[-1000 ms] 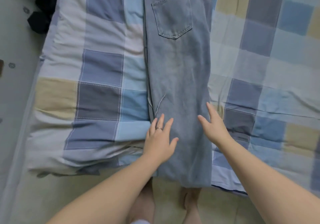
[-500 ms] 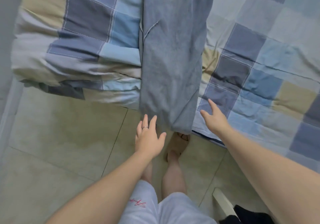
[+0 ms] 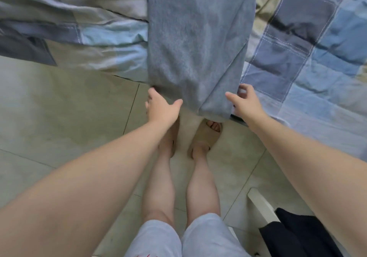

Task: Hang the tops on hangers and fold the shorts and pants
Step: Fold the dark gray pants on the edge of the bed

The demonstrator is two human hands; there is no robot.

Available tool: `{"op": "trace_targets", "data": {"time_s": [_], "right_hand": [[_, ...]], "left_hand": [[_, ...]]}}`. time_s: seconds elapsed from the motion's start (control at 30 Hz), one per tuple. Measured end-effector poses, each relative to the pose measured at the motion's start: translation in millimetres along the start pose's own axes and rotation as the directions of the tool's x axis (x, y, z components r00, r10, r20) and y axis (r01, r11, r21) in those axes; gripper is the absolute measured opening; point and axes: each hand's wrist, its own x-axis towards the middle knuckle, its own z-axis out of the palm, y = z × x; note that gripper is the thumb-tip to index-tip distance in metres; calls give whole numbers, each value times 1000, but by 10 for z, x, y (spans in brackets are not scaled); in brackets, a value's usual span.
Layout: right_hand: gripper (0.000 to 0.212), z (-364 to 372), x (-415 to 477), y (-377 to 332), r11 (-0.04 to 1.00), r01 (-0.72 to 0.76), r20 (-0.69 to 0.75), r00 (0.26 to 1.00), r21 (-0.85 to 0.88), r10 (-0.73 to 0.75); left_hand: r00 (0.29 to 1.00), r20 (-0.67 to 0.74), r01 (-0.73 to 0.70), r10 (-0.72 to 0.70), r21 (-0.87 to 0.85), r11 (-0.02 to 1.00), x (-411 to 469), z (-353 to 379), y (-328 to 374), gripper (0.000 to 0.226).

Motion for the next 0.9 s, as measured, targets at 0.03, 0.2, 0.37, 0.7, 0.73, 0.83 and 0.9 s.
{"op": "trace_targets", "data": {"time_s": [0.03,0.2,0.37,0.7,0.73,0.83,0.9], "right_hand": [[43,26,23,-13,996,-29,14,1000,81,28],[41,88,45,-94,965,-171,202,971,198,131],[43,80,-120,-168,962,-225,236,954,153,185],[37,-197,-937,-428,953,-262,240,945,151,222],[36,-218,-1039,-444,952,-262,244,944,155,221],[35,-276,-1398,-495,946,-257,249,946,198,205],[34,-309,-1670,-537,940,-247,245,951,235,189]], "left_hand": [[999,-34,8,-9,-37,999,67,21,-10,82],[999,-40,2,-13,-261,965,257,-40,-109,74],[942,334,41,38,-226,973,201,-363,-218,52],[897,439,72,40,-235,969,-364,-982,58,28],[904,427,84,35,-257,963,-460,-1037,76,29],[923,383,99,35,-325,940,-749,-1240,68,34],[927,373,115,35,-374,920,-926,-1396,17,44]]}}
